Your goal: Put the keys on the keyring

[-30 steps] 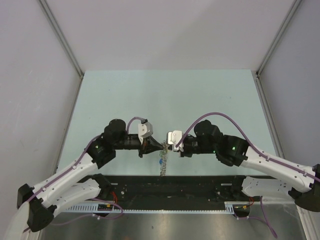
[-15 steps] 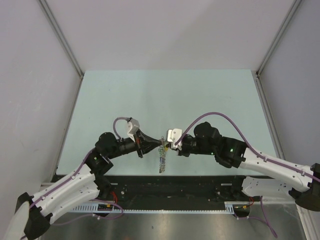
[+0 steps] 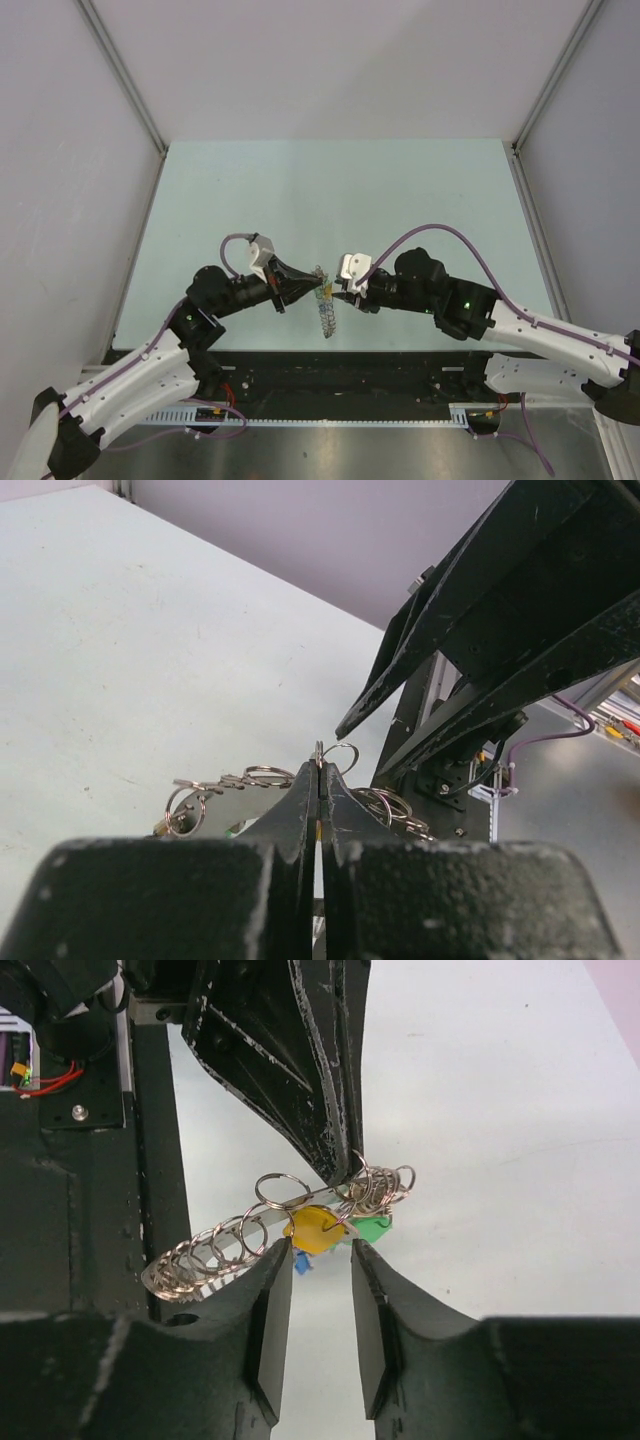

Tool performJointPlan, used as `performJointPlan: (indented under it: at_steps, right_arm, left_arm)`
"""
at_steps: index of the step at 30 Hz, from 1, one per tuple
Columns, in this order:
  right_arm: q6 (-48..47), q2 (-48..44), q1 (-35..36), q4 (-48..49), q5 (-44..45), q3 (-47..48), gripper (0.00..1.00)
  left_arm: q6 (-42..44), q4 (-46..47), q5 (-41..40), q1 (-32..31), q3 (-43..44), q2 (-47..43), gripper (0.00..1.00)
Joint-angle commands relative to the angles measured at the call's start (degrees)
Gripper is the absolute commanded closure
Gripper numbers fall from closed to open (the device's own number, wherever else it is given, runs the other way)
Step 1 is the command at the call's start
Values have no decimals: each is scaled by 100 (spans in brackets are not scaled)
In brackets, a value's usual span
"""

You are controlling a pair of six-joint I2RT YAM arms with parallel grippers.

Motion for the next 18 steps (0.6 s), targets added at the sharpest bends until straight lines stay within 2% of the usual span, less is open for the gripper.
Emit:
performJointPlan:
  at_steps: [1,7,12,18]
  right_arm:
    - [225,-220,39,524,58,-45,62]
    - [997,-176,22,919,259,-45,57]
    - [2016,-115,-13,1008,803,-45,57]
    - [2851,-88,-277,788,823,-45,60]
  left_arm:
    - [14,340,-71,-28,25,-168,100]
    - [84,288,-97,-37,33,-168,100]
    - [128,296,-106,-37,42,-168,100]
    - [155,323,-80,-37,42,-133,100]
